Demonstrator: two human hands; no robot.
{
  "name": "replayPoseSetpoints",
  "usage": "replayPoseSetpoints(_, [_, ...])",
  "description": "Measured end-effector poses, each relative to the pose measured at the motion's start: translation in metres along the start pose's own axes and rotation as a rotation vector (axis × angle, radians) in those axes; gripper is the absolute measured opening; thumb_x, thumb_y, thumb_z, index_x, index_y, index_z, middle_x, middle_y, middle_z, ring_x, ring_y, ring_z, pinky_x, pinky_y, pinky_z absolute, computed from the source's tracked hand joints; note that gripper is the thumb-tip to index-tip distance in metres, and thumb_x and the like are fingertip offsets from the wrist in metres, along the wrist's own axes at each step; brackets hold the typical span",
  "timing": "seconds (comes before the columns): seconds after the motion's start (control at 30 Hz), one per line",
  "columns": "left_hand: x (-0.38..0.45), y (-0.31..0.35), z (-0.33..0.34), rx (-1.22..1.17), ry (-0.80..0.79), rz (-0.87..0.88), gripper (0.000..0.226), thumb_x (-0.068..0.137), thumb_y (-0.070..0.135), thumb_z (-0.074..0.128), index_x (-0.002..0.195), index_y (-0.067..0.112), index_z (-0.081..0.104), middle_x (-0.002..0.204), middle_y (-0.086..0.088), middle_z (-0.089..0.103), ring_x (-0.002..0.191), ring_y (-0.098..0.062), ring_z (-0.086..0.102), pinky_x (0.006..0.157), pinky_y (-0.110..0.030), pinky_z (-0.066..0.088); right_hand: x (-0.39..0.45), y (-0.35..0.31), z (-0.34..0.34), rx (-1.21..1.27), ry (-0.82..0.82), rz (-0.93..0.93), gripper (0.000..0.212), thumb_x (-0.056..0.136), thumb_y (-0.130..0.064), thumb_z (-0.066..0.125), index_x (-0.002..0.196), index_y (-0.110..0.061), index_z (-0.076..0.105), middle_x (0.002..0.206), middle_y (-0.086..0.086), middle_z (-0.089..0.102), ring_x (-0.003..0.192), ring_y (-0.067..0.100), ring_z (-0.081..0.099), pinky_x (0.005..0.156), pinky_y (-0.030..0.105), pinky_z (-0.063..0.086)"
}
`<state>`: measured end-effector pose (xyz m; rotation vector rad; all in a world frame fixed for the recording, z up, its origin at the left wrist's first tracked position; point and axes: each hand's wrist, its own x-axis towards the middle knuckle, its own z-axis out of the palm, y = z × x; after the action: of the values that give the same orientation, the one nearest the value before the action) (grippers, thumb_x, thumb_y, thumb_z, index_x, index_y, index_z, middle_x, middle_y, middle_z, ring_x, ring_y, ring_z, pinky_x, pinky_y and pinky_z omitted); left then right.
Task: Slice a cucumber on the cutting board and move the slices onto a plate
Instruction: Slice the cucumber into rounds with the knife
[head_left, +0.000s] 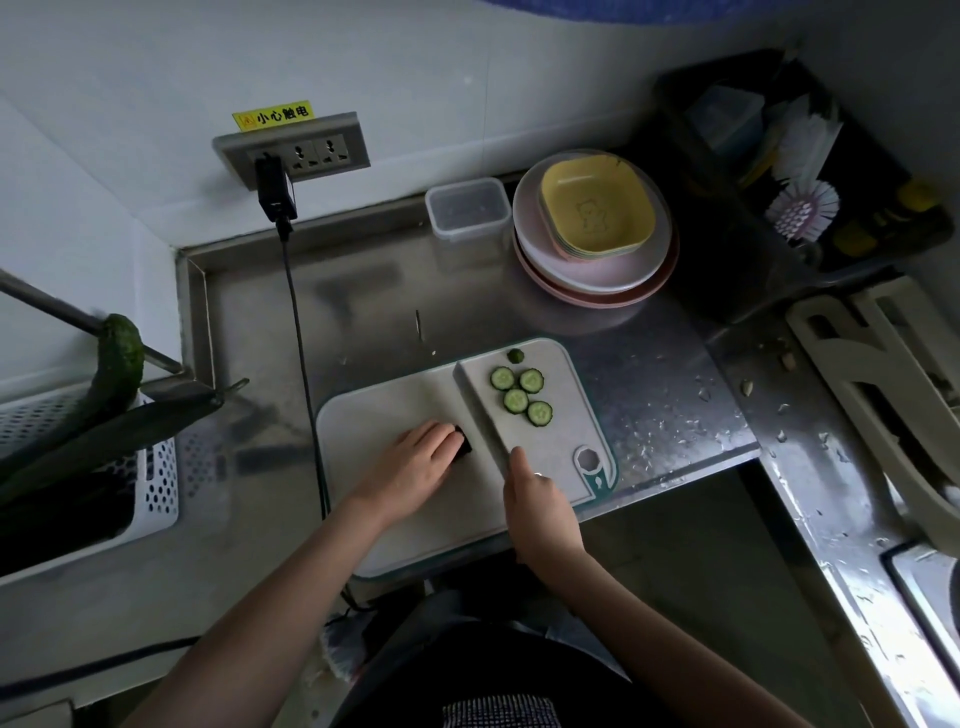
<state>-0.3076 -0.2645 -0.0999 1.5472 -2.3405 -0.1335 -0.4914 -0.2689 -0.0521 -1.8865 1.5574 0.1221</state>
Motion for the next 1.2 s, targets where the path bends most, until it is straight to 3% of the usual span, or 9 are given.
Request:
replayPoseSetpoints(0.1, [-0.001,0.000,0.000,0.017,-0.011,0.013,0.024,0.084,0.017,0.043,0.105,0.007,0.046,0.098,-0.011,0.061,0.096,-0.023,0.047,0.072,-0.036,0.055,-0.003,-0.001,-0.007,0.040,0.062,-0.021,0.005,0.101,-0.017,0.032,0.103,-0.013,0.034,0.072,0.010,0.054,0.062,0.030,0.051,0.052,0.037,0.039])
replayPoseSetpoints(0.33, [-0.002,0.001,-0.002,0.023,-0.001,0.019,0.025,0.083,0.021,0.044,0.103,0.007,0.051,0.097,-0.009,0.060,0.096,-0.021,0.048,0.068,-0.032,0.054,-0.008,-0.011,0.001,0.013,0.023,-0.086,0.006,0.101,-0.019,0.031,0.103,-0.013,0.033,0.071,0.008,0.050,0.060,0.029,0.048,0.051,0.037,0.038])
replayPoseSetpoints(0.53, [-0.002,0.004,-0.004,0.013,-0.014,-0.006,0.026,0.083,0.021,0.044,0.104,0.008,0.047,0.097,-0.008,0.059,0.096,-0.021,0.048,0.071,-0.032,0.054,-0.007,-0.011,0.001,-0.008,0.024,-0.084,0.009,0.101,-0.019,0.031,0.108,-0.014,0.034,0.080,0.013,0.062,0.062,0.029,0.051,0.052,0.037,0.039])
replayPoseSetpoints(0.67, [0.000,0.005,-0.005,-0.006,-0.026,-0.011,0.039,0.071,0.011,0.075,0.102,0.006,0.052,0.096,-0.009,0.061,0.095,-0.021,0.047,0.069,-0.033,0.054,-0.006,-0.010,0.001,0.000,0.017,-0.082,0.006,0.101,-0.017,0.031,0.104,-0.013,0.033,0.080,0.015,0.062,0.063,0.031,0.053,0.053,0.040,0.042])
replayPoseSetpoints(0.73, [-0.001,0.005,-0.006,-0.008,-0.039,-0.012,0.044,0.066,0.011,0.079,0.101,0.006,0.053,0.095,-0.009,0.061,0.095,-0.021,0.047,0.068,-0.032,0.054,-0.006,-0.010,0.002,0.002,0.017,-0.085,0.005,0.101,-0.017,0.031,0.103,-0.013,0.033,0.080,0.015,0.062,0.065,0.033,0.056,0.053,0.040,0.043])
replayPoseSetpoints(0.9, [-0.001,0.005,-0.004,0.011,-0.011,-0.006,0.035,0.068,0.010,0.075,0.099,0.003,0.059,0.095,-0.010,0.061,0.094,-0.020,0.047,0.065,-0.033,0.054,-0.005,-0.009,0.002,-0.001,0.015,-0.095,0.006,0.101,-0.017,0.031,0.104,-0.013,0.033,0.080,0.015,0.063,0.062,0.031,0.052,0.052,0.038,0.041])
replayPoseSetpoints(1.07, [-0.003,0.002,-0.001,0.047,0.012,0.020,0.024,0.084,0.020,0.044,0.104,0.007,0.047,0.097,-0.010,0.061,0.097,-0.020,0.047,0.069,-0.033,0.054,-0.003,-0.007,0.003,0.013,0.007,-0.095,0.006,0.100,-0.016,0.033,0.105,-0.012,0.034,0.079,0.017,0.062,0.069,0.036,0.060,0.054,0.042,0.045])
replayPoseSetpoints(1.2, [-0.004,0.003,0.000,0.042,0.020,0.019,0.022,0.086,0.018,0.044,0.105,0.007,0.046,0.100,-0.009,0.056,0.098,-0.020,0.048,0.067,-0.033,0.056,-0.001,-0.007,0.007,0.018,-0.018,-0.086,0.007,0.101,-0.018,0.033,0.105,-0.012,0.034,0.080,0.017,0.062,0.068,0.036,0.059,0.055,0.044,0.046])
